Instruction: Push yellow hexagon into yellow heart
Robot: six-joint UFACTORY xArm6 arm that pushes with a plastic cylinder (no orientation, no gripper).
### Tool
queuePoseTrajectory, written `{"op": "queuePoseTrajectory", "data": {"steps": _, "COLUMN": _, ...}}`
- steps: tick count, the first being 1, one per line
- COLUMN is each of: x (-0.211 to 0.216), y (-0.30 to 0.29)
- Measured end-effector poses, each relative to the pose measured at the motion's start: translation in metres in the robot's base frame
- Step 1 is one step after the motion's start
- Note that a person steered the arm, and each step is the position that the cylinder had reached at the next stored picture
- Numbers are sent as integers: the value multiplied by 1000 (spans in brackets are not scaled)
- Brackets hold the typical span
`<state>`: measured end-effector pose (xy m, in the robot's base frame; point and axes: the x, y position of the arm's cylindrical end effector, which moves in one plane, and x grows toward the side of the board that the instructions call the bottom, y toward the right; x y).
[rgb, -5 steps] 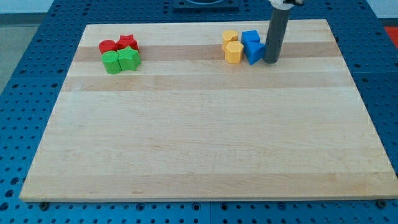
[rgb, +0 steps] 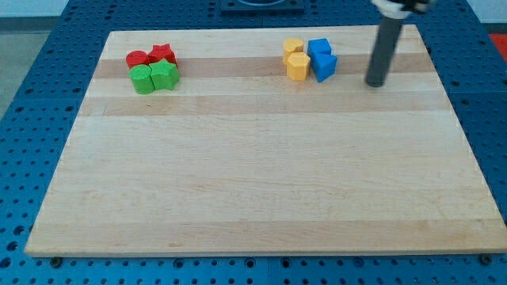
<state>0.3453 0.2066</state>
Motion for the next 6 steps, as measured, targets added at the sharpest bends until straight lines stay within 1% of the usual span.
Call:
{"op": "queuePoseTrajectory", "data": {"steps": 1, "x": -14, "y": 38}}
{"op": "queuePoseTrajectory", "data": {"steps": 2, "x": -50, "y": 36}}
{"op": "queuePoseTrajectory", "data": {"steps": 3, "x": -74, "y": -1}}
{"op": "queuePoseTrajectory", "data": {"steps": 5, "x": -16, "y": -16}}
{"op": "queuePoseTrajectory", "data": {"steps": 6, "x": 12, "y": -60}}
